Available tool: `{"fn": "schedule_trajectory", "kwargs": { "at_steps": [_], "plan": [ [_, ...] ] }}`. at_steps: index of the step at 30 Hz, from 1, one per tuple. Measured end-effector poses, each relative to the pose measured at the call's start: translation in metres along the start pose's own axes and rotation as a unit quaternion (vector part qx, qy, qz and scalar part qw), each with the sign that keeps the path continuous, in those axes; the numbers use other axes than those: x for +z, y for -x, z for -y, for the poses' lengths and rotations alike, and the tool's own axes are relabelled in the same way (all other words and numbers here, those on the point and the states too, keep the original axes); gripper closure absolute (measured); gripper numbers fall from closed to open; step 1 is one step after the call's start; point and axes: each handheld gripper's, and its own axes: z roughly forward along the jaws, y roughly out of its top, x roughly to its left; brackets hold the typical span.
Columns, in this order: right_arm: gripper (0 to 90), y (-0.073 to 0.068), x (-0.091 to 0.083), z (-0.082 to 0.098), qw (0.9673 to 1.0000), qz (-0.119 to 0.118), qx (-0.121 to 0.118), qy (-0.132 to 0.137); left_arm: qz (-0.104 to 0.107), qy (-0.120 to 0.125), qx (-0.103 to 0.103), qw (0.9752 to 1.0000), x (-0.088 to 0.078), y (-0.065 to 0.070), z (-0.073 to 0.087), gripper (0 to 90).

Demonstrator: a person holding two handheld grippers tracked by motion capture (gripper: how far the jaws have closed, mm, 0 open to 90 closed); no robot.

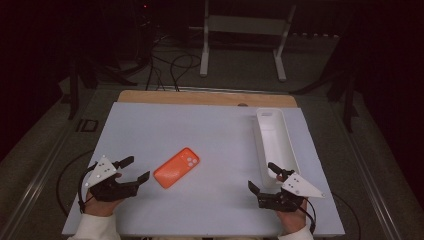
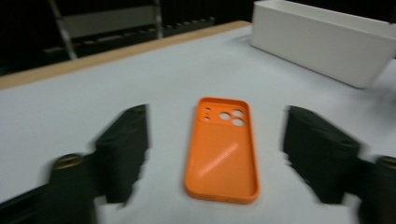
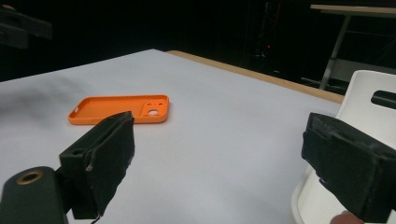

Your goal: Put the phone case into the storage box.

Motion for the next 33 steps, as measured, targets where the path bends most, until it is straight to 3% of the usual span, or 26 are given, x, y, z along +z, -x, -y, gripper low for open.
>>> {"fn": "schedule_trajectory", "kwargs": {
  "at_steps": [4,7,9,19,27,30,33],
  "plan": [
    [9.3,-0.001,0.000,0.001,1.0000,-0.001,-0.001,-0.002,-0.011,0.002,0.000,0.9999,-0.006,-0.001,-0.002,4.4],
    [9.2,-0.001,0.000,0.001,1.0000,0.000,0.000,-0.003,-0.016,0.002,-0.003,0.9999,-0.009,-0.004,-0.002,0.2],
    [9.3,-0.001,0.000,0.001,1.0000,0.001,0.000,-0.002,-0.025,-0.002,-0.005,0.9997,-0.009,-0.005,-0.002,0.2],
    [9.2,-0.001,0.000,0.002,1.0000,0.002,0.000,-0.002,-0.026,-0.009,-0.003,0.9996,-0.011,-0.007,-0.004,0.0],
    [9.3,0.000,0.000,0.001,1.0000,0.004,0.004,-0.003,-0.024,-0.045,-0.006,0.9987,-0.005,-0.006,-0.010,0.0],
    [9.2,0.001,-0.001,0.001,1.0000,0.007,0.004,-0.002,-0.028,-0.076,0.004,0.9967,0.003,-0.006,-0.016,0.0],
    [9.3,0.001,0.000,0.001,1.0000,0.008,0.005,-0.002,-0.027,-0.089,0.008,0.9956,0.008,-0.005,-0.018,0.0]
  ]
}}
